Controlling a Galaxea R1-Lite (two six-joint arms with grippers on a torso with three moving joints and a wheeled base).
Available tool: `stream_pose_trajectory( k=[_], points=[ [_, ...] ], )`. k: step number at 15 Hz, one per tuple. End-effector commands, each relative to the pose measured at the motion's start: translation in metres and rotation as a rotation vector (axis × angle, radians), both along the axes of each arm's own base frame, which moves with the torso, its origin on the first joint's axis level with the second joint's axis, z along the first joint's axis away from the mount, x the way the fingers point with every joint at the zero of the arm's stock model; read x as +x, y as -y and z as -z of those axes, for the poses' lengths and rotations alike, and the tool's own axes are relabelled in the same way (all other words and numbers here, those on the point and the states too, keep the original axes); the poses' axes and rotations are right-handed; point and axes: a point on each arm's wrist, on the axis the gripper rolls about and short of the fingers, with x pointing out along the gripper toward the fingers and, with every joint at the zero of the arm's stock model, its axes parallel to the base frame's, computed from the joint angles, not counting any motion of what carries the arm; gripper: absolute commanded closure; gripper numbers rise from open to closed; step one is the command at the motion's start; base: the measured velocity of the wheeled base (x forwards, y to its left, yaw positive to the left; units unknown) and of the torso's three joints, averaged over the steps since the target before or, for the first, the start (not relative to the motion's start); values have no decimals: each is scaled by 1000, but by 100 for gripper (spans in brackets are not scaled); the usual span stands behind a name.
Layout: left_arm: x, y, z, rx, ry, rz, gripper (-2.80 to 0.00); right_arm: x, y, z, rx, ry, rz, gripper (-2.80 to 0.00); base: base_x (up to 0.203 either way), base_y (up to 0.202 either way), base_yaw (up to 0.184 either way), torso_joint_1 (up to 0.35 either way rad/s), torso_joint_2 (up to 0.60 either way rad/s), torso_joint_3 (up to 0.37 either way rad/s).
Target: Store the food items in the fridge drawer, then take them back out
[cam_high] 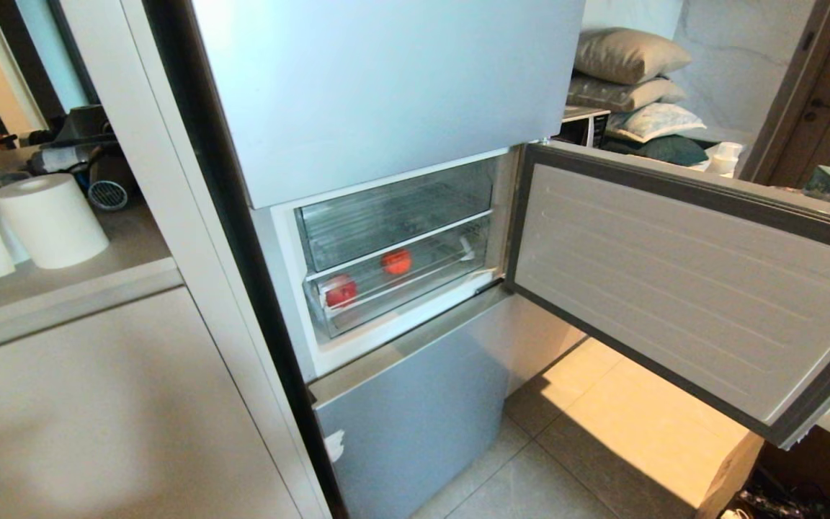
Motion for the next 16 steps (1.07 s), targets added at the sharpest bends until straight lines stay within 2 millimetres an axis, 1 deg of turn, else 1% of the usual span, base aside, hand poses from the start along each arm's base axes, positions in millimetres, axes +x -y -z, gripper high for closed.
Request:
stream_pose_trajectory(
  k=[1, 3, 5, 7, 8, 9, 10, 12, 13, 14, 15, 16],
  points=[
    [0, 0, 0, 0, -1, 0, 0, -9, -12, -12, 6, 11, -44, 0, 0, 0, 0, 0, 0, 0],
    [0, 0, 0, 1, -3, 0, 0, -23, -23, -24, -7, 31, -77, 0, 0, 0, 0, 0, 0, 0],
    [0, 0, 0, 0, -1, 0, 0, -42, -39, -44, -50, 68, -89, 0, 0, 0, 0, 0, 0, 0],
    [0, 0, 0, 0, -1, 0, 0, -61, -54, -68, -111, 115, -83, 0, 0, 0, 0, 0, 0, 0],
    [0, 0, 0, 0, -1, 0, 0, -71, -56, -79, -132, 137, -57, 0, 0, 0, 0, 0, 0, 0],
    [0, 0, 0, 1, -1, 0, 0, -78, -51, -89, -145, 154, -6, 0, 0, 0, 0, 0, 0, 0],
    [0, 0, 0, 1, -2, 0, 0, -82, -43, -93, -155, 158, 96, 0, 0, 0, 0, 0, 0, 0],
    [0, 0, 0, 0, -2, 0, 0, -79, -24, -87, -157, 134, 355, 0, 0, 0, 0, 0, 0, 0],
    [0, 0, 0, 0, -1, 0, 0, -69, -12, -74, -157, 85, 467, 0, 0, 0, 0, 0, 0, 0],
    [0, 0, 0, 0, -1, 0, 0, -53, -6, -57, -168, 8, 550, 0, 0, 0, 0, 0, 0, 0],
    [0, 0, 0, 0, -1, 0, 0, -29, -9, -38, -166, -84, 576, 0, 0, 0, 0, 0, 0, 0],
    [0, 0, 0, 0, -2, 0, 0, -8, -18, -21, -156, -161, 560, 0, 0, 0, 0, 0, 0, 0]
  ],
)
